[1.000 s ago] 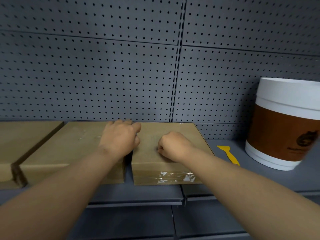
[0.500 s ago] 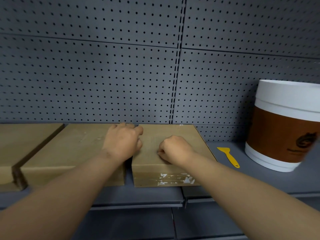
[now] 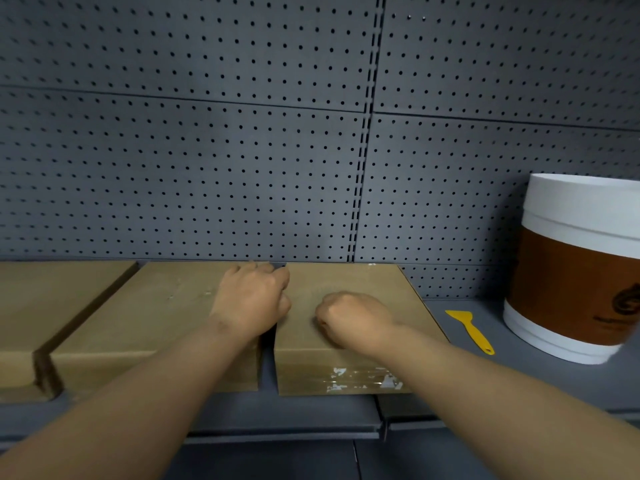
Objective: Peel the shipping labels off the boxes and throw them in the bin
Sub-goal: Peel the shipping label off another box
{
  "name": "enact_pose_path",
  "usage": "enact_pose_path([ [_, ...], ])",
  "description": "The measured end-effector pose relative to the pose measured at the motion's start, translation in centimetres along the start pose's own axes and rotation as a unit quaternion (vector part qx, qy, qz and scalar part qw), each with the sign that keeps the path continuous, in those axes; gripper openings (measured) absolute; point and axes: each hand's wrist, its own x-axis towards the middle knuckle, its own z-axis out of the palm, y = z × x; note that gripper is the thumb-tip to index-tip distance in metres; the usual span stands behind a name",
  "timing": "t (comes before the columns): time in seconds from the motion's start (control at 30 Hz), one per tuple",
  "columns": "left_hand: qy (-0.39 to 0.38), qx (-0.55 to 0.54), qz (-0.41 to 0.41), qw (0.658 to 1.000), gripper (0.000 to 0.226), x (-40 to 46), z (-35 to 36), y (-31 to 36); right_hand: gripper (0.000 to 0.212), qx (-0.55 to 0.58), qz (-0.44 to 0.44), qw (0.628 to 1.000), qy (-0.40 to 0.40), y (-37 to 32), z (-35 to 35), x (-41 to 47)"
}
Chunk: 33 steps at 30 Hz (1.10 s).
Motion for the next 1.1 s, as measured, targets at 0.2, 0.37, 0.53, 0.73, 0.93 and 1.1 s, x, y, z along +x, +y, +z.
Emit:
enact_pose_path([
  [0.2,-0.018,0.005,0.0,1.0,0.025,0.4,0.2,-0.3,0.02,0.113,0.196,0.974,-0.005,3.2,0.8,2.4],
  [0.37,-0.012,-0.003,-0.003,1.0,0.028,0.9,0.6,-1.1,0.017,0.129,0.093,0.987,0.01,0.6,1.1,2.4],
  [0.53,-0.038,0.006,0.001,0.999,0.041,1.4,0.9,-2.1,0.021,0.134,0.151,0.979,-0.027,3.6,1.2,4.5],
  [0.73,-0.058,0.022,0.011,0.998,0.044,1.8,1.4,-2.8,0.019,0.118,0.205,0.972,-0.017,3.7,2.6,6.1],
  [0.93,-0.062,0.006,0.01,0.998,0.037,2.0,1.2,-3.4,0.013,0.173,0.048,0.983,-0.023,2.2,1.4,5.4],
  [1.1,-0.058,0.002,0.005,0.998,0.026,2.0,1.2,-3.9,0.025,0.096,0.268,0.958,-0.033,5.4,2.9,7.7],
])
